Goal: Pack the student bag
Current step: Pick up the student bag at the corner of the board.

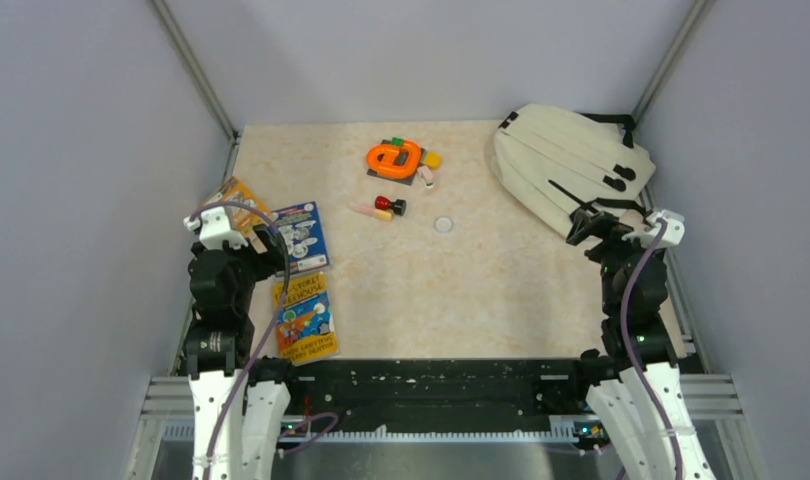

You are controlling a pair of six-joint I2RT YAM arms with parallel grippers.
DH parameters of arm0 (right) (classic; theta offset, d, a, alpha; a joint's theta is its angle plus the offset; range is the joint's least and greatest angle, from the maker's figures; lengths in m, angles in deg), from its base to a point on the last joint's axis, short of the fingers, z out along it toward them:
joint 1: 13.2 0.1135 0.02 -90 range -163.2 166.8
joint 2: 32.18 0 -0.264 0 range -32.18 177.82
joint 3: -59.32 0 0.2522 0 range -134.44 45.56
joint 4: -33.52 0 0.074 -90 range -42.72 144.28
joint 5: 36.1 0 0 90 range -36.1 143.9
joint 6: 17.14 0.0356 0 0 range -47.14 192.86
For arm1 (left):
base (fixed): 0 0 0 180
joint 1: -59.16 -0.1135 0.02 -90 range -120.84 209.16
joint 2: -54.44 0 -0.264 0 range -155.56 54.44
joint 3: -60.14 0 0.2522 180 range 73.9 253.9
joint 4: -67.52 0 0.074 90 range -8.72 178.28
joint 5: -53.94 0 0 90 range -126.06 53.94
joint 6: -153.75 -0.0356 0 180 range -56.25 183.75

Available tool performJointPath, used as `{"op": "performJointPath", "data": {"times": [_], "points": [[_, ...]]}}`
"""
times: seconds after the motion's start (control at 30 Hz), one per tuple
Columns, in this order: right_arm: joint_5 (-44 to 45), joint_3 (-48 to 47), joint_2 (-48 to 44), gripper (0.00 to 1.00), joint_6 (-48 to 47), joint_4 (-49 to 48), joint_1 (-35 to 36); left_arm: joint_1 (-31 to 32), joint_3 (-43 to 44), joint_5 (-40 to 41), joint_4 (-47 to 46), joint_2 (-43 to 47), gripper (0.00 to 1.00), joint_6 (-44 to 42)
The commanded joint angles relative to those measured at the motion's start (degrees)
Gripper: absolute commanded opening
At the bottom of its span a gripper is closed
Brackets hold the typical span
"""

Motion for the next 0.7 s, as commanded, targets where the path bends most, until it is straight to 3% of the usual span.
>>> {"op": "performJointPath", "data": {"times": [0.0, 0.17, 0.33, 0.5, 0.67], "points": [[0.4, -0.5, -1.3, 0.99, -0.8, -1.8, 0.5, -0.4, 0.7, 0.5, -2.4, 0.7, 0.91, 1.0], [2.4, 0.3, -1.8, 0.99, -0.2, -1.7, 0.5, -0.4, 0.8, 1.9, -2.2, 2.1, 0.92, 1.4], [-1.7, -0.3, 2.5, 0.99, -1.4, -3.5, 0.5, -0.4, 0.3, 3.0, -2.4, 2.5, 0.98, 1.9], [-6.8, -6.0, 14.6, 0.99, -5.7, -2.9, 0.4, -0.4, 0.3, 5.0, -0.8, 0.6, 0.98, 2.0], [-11.5, -16.9, 32.1, 0.9, -12.7, 1.5, 0.4, -0.4, 0.6, 3.7, -0.2, -1.0, 0.98, 1.8]]}}
